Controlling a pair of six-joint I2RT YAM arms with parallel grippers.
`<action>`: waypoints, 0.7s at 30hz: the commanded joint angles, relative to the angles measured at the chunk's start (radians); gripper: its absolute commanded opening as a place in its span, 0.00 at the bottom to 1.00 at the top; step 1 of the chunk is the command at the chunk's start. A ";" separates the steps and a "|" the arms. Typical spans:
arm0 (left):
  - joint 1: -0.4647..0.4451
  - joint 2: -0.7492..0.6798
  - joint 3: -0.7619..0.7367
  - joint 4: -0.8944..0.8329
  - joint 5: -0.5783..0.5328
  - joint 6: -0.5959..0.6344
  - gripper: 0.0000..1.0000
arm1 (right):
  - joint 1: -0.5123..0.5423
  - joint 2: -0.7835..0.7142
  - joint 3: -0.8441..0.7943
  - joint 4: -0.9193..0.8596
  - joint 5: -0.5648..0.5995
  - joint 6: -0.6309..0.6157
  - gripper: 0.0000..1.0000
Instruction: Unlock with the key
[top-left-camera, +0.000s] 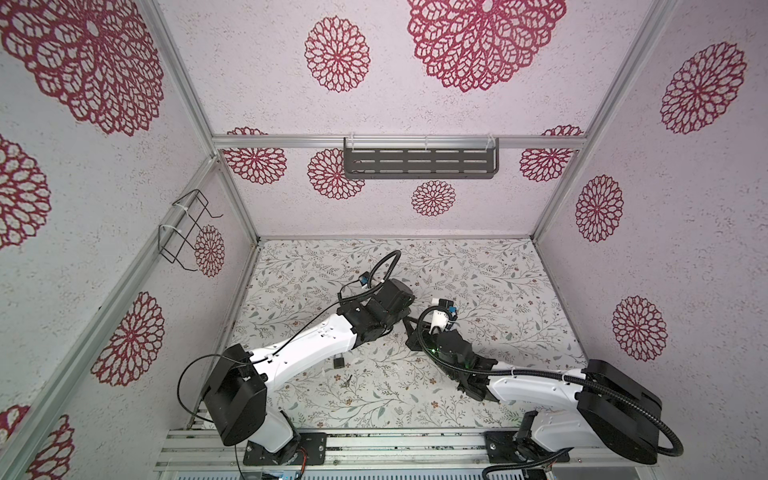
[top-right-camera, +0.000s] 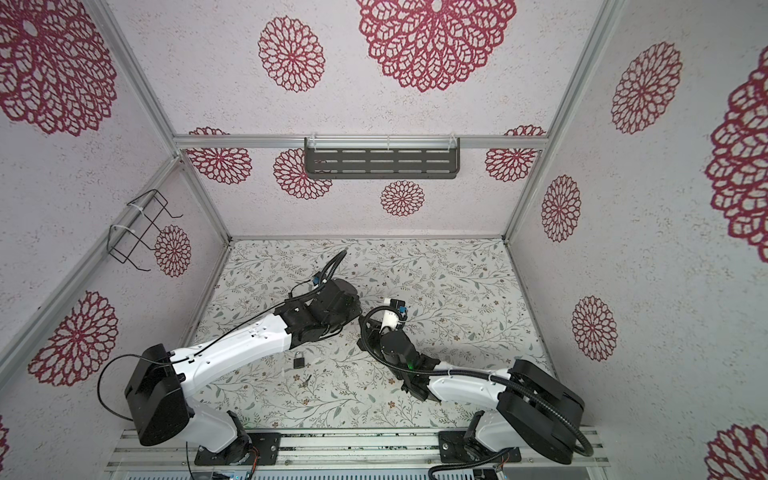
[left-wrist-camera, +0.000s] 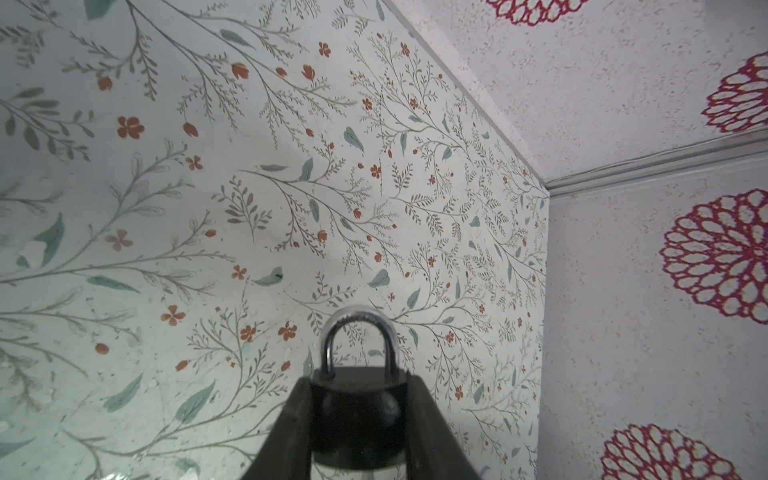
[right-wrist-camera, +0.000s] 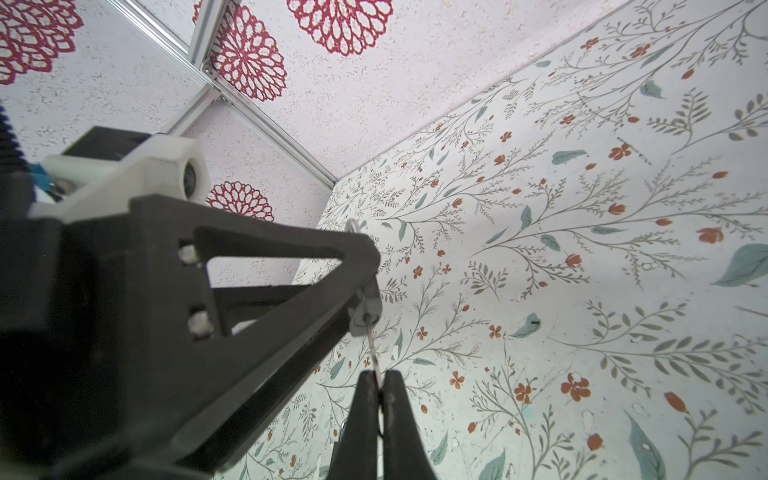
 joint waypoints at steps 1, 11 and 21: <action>-0.012 -0.028 -0.029 0.063 0.113 -0.064 0.00 | 0.008 -0.008 0.024 0.177 0.041 -0.058 0.00; -0.039 -0.040 -0.064 0.073 0.143 -0.086 0.00 | 0.006 -0.004 0.050 0.263 0.034 -0.208 0.00; -0.030 -0.077 -0.044 0.058 0.080 -0.042 0.00 | -0.002 -0.020 0.034 0.235 -0.036 -0.171 0.01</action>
